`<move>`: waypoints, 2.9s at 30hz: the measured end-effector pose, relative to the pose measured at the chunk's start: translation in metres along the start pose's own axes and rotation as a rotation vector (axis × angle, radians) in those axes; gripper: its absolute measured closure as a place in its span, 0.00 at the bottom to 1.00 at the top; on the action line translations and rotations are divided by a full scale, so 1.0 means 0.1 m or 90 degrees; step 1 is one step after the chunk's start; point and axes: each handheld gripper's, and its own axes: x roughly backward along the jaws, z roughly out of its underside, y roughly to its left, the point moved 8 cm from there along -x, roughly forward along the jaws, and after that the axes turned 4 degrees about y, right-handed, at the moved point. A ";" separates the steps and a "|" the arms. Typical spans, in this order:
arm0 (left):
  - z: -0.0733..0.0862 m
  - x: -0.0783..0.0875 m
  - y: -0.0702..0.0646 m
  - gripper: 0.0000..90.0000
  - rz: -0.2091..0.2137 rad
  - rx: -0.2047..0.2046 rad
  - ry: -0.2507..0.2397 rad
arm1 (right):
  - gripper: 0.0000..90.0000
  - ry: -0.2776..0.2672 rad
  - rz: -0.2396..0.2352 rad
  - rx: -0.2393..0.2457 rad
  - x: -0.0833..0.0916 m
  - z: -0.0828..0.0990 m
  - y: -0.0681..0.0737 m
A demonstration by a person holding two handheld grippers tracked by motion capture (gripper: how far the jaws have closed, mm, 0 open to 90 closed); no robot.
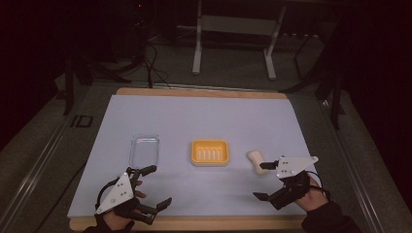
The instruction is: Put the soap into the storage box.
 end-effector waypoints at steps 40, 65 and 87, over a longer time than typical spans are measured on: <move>0.04 -0.03 -0.01 0.01 0.004 -0.009 0.021 | 0.16 0.389 0.022 -0.072 -0.20 0.61 -0.12; 0.06 -0.04 -0.01 0.01 0.005 -0.007 0.029 | 0.16 0.516 0.093 -0.258 -0.17 0.95 -0.31; 0.08 -0.05 -0.01 0.01 0.006 -0.006 0.038 | 0.15 0.525 0.101 -0.342 -0.39 0.88 -0.50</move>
